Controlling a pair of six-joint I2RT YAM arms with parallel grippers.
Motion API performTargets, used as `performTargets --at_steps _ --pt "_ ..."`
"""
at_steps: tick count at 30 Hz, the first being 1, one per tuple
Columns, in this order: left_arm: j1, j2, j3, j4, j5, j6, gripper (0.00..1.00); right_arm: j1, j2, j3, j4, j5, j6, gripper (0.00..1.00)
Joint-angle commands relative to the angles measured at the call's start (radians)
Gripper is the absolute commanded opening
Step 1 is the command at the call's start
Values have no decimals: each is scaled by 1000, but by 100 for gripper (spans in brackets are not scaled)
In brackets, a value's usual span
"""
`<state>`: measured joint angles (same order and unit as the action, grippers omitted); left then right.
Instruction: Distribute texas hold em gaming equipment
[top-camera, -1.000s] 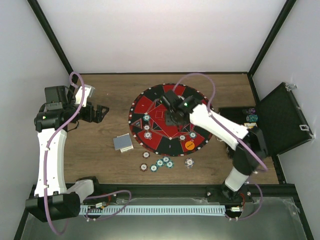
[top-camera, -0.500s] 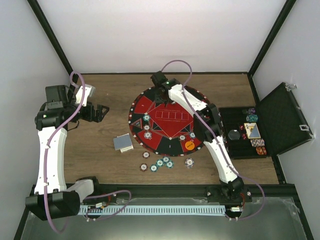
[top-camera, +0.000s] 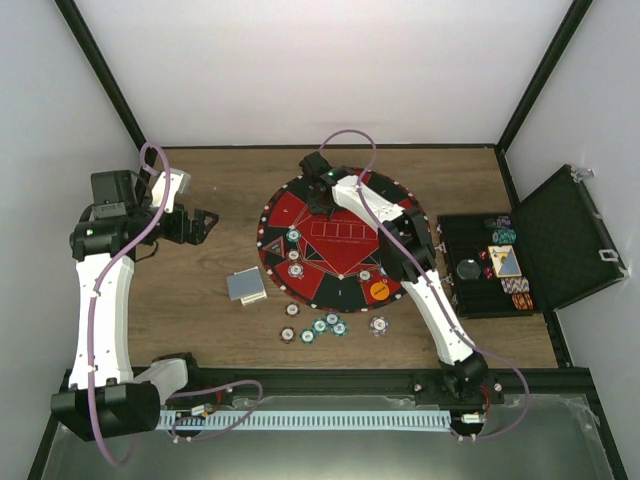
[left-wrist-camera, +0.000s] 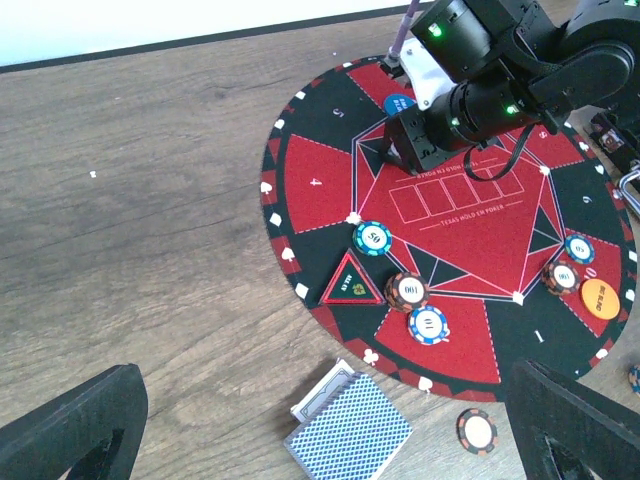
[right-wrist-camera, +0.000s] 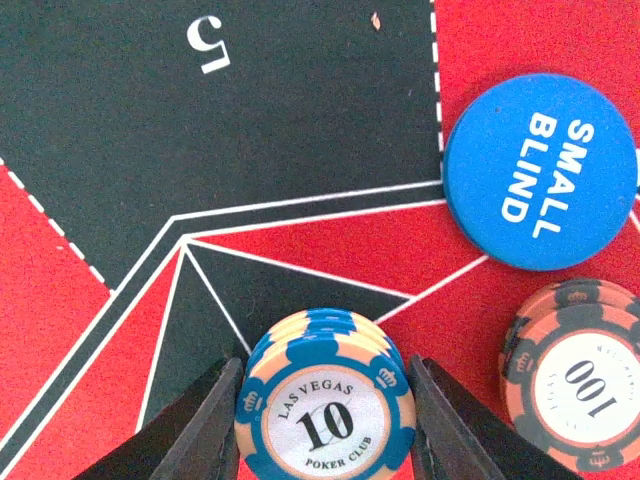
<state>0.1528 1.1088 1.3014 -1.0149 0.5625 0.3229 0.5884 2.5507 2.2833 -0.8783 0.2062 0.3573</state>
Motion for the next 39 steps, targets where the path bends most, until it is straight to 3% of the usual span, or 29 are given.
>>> performTargets --at_steps 1,11,15,22,31,34,39 --pt "5 -12 -3 13 9 16 100 -8 28 44 39 25 -15 24" --pt "4 -17 -14 12 -3 26 100 -21 38 50 80 52 -36 29" --pt "5 -18 -18 13 1 26 100 -22 39 51 89 59 -57 38" --pt "5 -21 -15 12 -9 21 100 -22 -5 60 82 62 -64 63" --pt "5 -29 -9 3 -14 22 100 -17 -212 55 32 90 -77 70" --pt "5 -29 -9 2 -20 26 100 2 -354 -92 -5 98 -36 73" --pt "5 -33 -31 17 -5 21 100 90 -690 -590 49 120 61 86"
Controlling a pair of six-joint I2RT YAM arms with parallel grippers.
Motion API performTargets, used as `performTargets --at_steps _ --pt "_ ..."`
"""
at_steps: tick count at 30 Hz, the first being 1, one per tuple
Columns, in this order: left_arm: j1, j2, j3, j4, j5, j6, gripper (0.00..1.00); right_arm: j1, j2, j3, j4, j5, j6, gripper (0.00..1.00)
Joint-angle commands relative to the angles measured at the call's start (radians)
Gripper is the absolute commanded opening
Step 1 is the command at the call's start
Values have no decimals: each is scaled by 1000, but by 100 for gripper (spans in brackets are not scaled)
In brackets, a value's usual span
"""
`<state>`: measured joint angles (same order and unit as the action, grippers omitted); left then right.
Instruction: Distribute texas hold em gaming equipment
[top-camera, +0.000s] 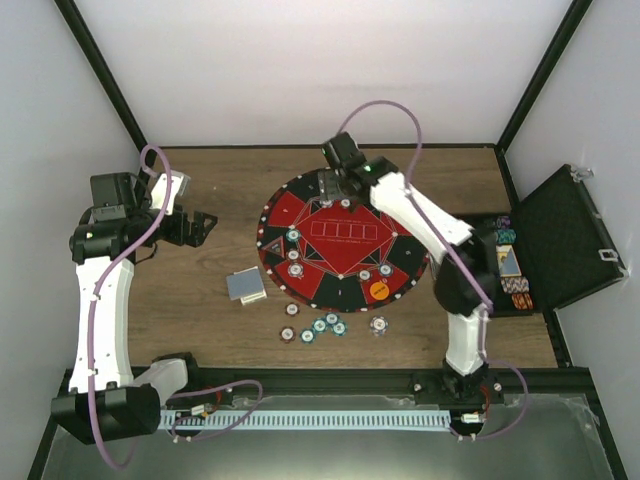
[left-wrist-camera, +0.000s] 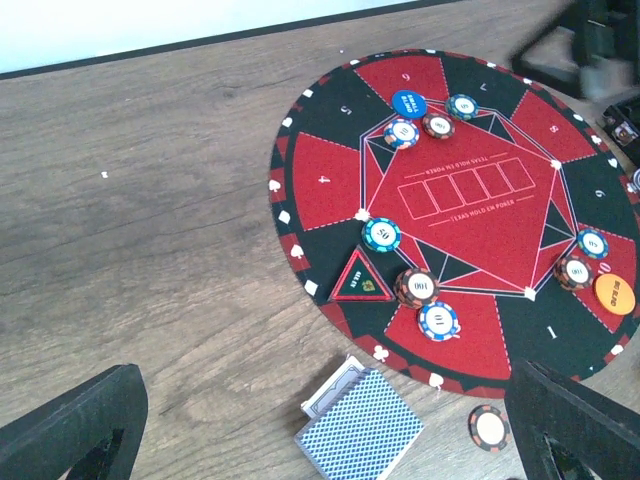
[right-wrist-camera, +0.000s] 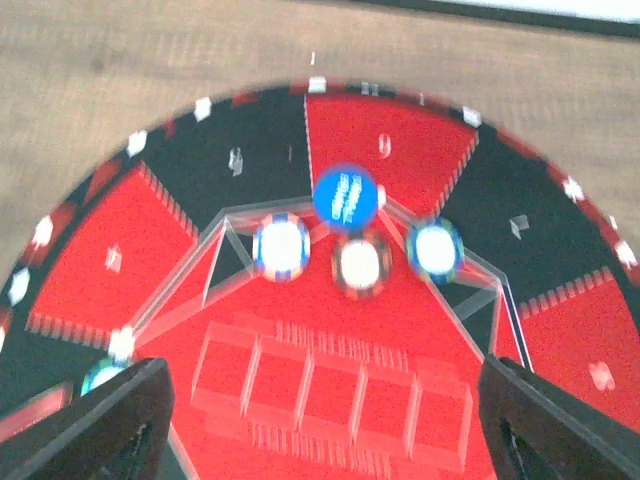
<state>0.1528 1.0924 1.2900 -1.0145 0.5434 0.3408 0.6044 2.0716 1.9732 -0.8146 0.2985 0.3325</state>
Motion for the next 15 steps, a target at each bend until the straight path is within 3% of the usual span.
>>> performTargets --at_steps 1,7,11,15 --pt "5 -19 -27 17 18 5 100 90 -279 -383 -13 23 117 87" --pt "5 -34 -53 16 43 26 100 188 -637 -908 -15 -22 347 91" --pt "5 -34 -55 10 39 33 100 271 -804 -1070 -60 -36 489 92" --pt "4 -33 -51 7 39 33 100 348 -860 -1156 -68 -62 585 92"
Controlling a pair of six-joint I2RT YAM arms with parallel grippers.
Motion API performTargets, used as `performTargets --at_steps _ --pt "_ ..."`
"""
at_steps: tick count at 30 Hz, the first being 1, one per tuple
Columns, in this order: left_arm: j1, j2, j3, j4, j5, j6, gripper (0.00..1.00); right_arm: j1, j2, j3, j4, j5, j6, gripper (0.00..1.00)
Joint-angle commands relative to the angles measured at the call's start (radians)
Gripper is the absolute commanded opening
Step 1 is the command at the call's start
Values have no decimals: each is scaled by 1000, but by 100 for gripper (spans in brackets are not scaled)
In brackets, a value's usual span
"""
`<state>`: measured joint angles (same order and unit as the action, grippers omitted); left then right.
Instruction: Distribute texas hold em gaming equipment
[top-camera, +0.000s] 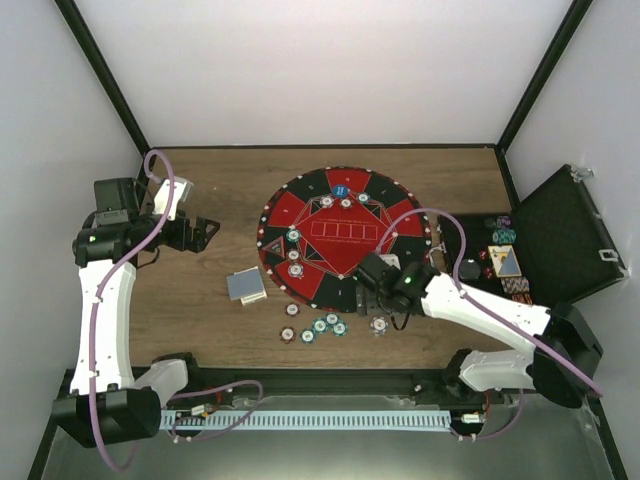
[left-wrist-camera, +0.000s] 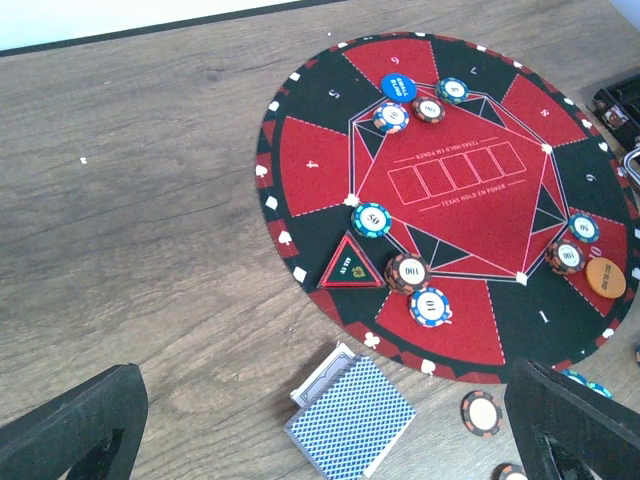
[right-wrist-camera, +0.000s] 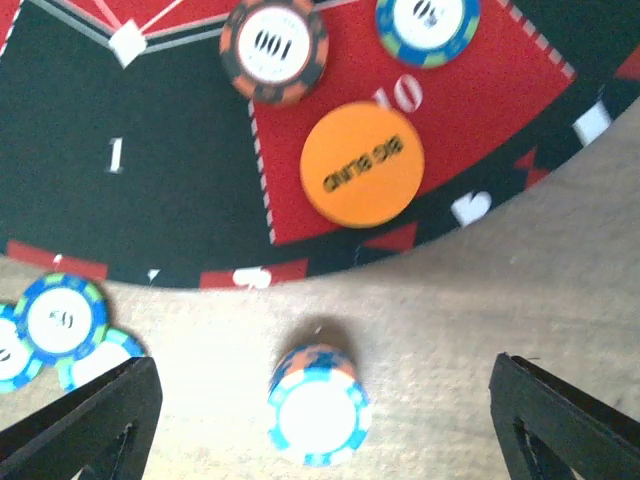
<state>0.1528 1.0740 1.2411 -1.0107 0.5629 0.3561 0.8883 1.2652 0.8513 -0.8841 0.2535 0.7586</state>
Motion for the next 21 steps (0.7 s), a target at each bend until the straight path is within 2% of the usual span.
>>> performTargets --at_steps 1,6,21 --pt "5 -15 -2 3 21 17 100 80 -51 -46 5 -22 170 92" --pt "5 -14 2 4 19 7 100 127 20 -73 14 -25 193 87" --pt "5 -14 21 3 23 -5 100 130 82 -119 78 -43 183 67"
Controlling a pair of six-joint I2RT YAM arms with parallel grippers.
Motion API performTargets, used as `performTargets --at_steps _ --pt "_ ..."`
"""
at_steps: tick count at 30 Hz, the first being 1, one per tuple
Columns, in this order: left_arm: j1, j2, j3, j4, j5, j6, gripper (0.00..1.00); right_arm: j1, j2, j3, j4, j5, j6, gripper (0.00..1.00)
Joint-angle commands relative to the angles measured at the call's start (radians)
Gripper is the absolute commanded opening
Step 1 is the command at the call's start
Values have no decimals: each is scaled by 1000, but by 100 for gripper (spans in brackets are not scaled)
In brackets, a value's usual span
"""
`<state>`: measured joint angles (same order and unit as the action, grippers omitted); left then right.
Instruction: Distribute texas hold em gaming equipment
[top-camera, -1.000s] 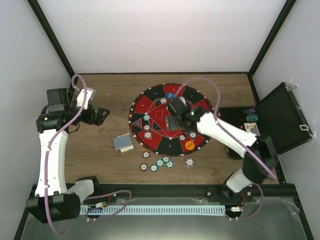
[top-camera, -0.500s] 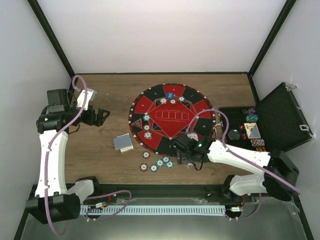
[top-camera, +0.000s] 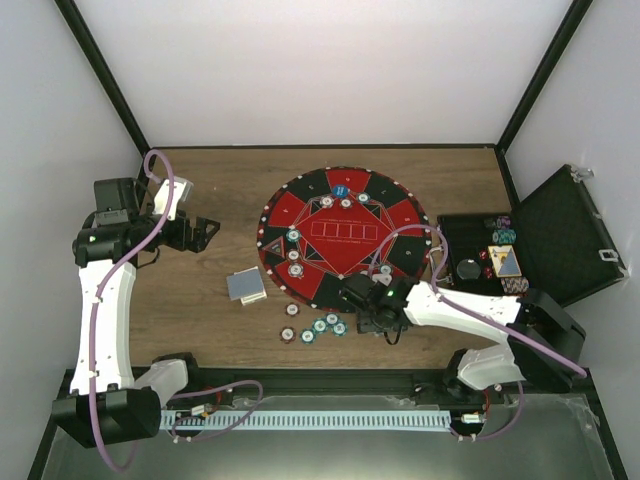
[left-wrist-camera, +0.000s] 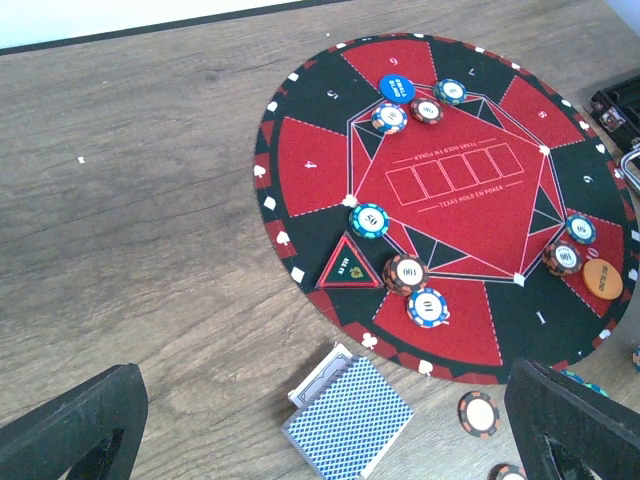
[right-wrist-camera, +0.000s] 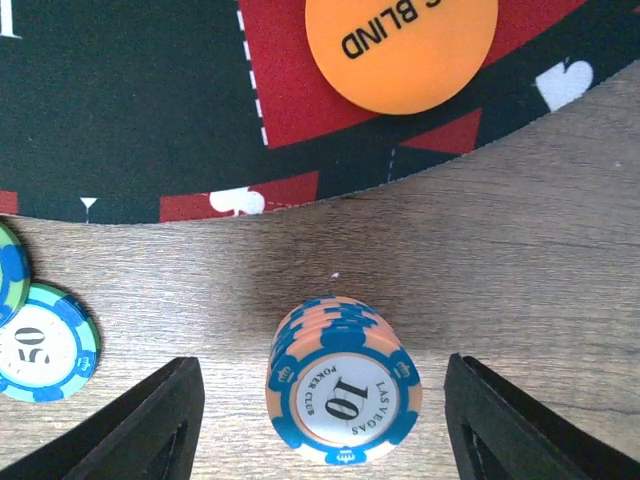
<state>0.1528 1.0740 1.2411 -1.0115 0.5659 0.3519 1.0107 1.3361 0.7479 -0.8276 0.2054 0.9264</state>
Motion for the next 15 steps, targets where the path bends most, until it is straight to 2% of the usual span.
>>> performTargets --at_steps 1,10,15 --pt "5 -14 20 4 20 -1 100 8 15 -17 25 6 15 67" --pt "5 -14 26 5 24 -3 100 8 44 -23 35 8 17 62" --pt "5 -16 24 4 24 -2 100 7 46 -25 41 6 18 55"
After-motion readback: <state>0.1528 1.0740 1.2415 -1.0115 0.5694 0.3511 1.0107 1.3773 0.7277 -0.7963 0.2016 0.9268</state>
